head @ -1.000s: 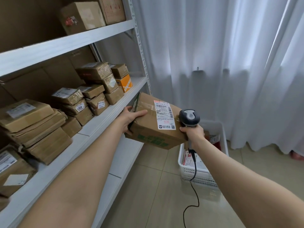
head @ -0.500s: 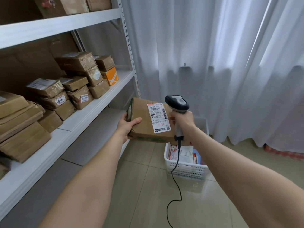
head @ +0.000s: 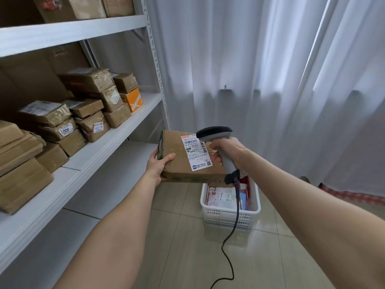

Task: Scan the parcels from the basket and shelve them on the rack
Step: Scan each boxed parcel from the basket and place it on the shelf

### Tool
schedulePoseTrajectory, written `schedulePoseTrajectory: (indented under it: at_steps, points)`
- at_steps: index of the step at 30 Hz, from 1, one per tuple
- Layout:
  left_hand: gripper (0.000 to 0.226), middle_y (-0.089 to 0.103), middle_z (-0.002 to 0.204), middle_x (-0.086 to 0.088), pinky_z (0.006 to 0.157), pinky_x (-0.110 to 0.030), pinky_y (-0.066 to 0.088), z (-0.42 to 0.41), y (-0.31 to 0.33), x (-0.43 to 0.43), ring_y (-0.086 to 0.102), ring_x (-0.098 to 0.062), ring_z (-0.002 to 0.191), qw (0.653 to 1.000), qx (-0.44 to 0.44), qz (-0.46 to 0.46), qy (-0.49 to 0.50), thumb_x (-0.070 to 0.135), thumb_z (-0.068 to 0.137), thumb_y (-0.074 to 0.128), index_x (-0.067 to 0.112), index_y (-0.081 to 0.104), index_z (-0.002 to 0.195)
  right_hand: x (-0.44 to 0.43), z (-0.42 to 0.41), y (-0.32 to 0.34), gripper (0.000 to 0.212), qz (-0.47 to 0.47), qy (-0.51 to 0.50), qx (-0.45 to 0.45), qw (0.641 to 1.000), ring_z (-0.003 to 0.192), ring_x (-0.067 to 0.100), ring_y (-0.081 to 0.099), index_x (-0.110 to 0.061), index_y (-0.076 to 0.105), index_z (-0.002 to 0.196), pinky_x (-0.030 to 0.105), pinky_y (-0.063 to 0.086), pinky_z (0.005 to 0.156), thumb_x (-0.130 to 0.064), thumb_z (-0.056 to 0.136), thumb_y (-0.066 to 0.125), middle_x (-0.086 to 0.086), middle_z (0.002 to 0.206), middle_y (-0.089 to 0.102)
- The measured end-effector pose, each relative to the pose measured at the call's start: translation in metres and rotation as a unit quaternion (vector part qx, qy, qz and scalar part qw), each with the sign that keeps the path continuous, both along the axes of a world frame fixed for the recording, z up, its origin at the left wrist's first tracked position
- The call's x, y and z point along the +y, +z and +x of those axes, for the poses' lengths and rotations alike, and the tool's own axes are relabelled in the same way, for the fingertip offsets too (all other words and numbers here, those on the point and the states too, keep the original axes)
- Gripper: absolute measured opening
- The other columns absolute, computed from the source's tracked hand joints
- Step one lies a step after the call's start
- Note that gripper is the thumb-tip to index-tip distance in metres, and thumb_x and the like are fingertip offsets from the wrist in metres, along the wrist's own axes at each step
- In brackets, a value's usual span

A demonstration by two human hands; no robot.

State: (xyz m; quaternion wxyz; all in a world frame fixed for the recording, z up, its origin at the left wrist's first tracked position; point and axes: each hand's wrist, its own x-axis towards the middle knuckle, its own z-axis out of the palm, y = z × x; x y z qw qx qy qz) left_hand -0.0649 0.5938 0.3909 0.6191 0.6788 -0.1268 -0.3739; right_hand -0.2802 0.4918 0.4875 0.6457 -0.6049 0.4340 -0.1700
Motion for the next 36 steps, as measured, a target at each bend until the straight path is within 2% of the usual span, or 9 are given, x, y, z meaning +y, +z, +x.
schedulePoseTrajectory:
  at_steps: [8,14,18,23,25,27,30,32,36]
  points:
    - [0.078,0.056,0.126,-0.007,0.071,-0.049,0.058,0.006,0.005,0.003,0.060,-0.031,0.101,1.000,-0.003,0.002,0.005,0.033,0.074,0.080,0.034,0.038,0.140,0.005,0.006,0.012,0.016,-0.003,0.012,0.014,1.000,0.041,0.011,0.052,-0.004,0.056,0.105,0.019,0.046,0.041,-0.011,0.091,0.057,0.007,0.061,0.060]
    - [0.082,0.054,0.128,-0.008,0.083,-0.060,0.052,0.013,0.012,0.007,0.058,-0.034,0.106,1.000,0.004,-0.001,0.014,0.033,0.073,0.081,0.034,0.036,0.141,0.008,0.012,0.014,0.019,0.003,0.021,0.006,1.000,0.043,0.012,0.050,-0.002,0.056,0.108,0.019,0.045,0.042,-0.011,0.091,0.057,0.007,0.060,0.059]
    - [0.079,0.058,0.119,-0.006,0.075,-0.056,0.055,0.017,0.023,0.013,0.060,-0.030,0.096,1.000,0.002,0.002,0.018,0.033,0.073,0.081,0.033,0.038,0.139,0.007,0.018,0.006,0.020,0.016,-0.023,-0.025,0.999,0.043,0.013,0.055,-0.002,0.058,0.105,0.021,0.047,0.043,-0.013,0.089,0.063,0.006,0.061,0.064]
    - [0.074,0.061,0.106,-0.004,0.061,-0.049,0.058,0.030,0.056,0.023,0.061,-0.027,0.088,1.000,-0.013,0.017,0.017,0.037,0.071,0.081,0.029,0.044,0.134,-0.004,0.023,-0.017,0.024,0.032,-0.177,-0.041,0.983,0.076,0.023,0.064,-0.013,0.055,0.098,0.037,0.058,0.072,-0.018,0.083,0.072,0.011,0.092,0.066]
    - [0.068,0.061,0.101,-0.004,0.059,-0.051,0.057,0.037,0.075,0.026,0.059,-0.027,0.085,1.000,-0.010,0.022,0.013,0.039,0.071,0.080,0.027,0.047,0.129,-0.007,0.022,-0.021,0.029,0.059,-0.213,-0.054,0.974,0.074,0.023,0.060,-0.014,0.052,0.101,0.034,0.053,0.061,-0.019,0.083,0.073,0.010,0.088,0.061]
    - [0.063,0.060,0.097,-0.005,0.061,-0.056,0.056,0.044,0.096,0.027,0.057,-0.028,0.083,0.999,-0.004,0.037,0.012,0.042,0.070,0.080,0.026,0.049,0.123,-0.008,0.024,-0.022,0.030,0.074,-0.228,-0.072,0.968,0.073,0.022,0.056,-0.016,0.049,0.099,0.033,0.049,0.061,-0.019,0.082,0.074,0.008,0.086,0.058]
    - [0.067,0.058,0.102,-0.009,0.063,-0.060,0.055,0.051,0.131,0.029,0.056,-0.033,0.087,0.997,0.004,0.075,0.014,0.046,0.064,0.083,0.023,0.049,0.117,-0.008,0.031,-0.018,0.028,0.081,-0.224,-0.121,0.964,0.086,0.025,0.059,-0.017,0.051,0.097,0.042,0.052,0.086,-0.021,0.081,0.075,0.008,0.094,0.061]
    - [0.075,0.055,0.111,-0.012,0.059,-0.061,0.055,0.053,0.152,0.032,0.055,-0.037,0.096,0.996,0.014,0.085,0.014,0.047,0.059,0.086,0.022,0.046,0.118,-0.006,0.037,-0.009,0.029,0.087,-0.214,-0.169,0.958,0.098,0.029,0.062,-0.016,0.056,0.103,0.047,0.051,0.095,-0.020,0.081,0.075,0.010,0.104,0.066]
    - [0.077,0.051,0.118,-0.011,0.056,-0.055,0.055,0.056,0.189,0.038,0.050,-0.038,0.110,0.996,-0.023,0.089,0.003,0.052,0.060,0.084,0.021,0.047,0.119,-0.003,0.050,0.014,0.038,0.100,-0.199,-0.235,0.946,0.090,0.024,0.062,-0.011,0.059,0.117,0.045,0.051,0.095,-0.016,0.082,0.073,0.007,0.097,0.065]
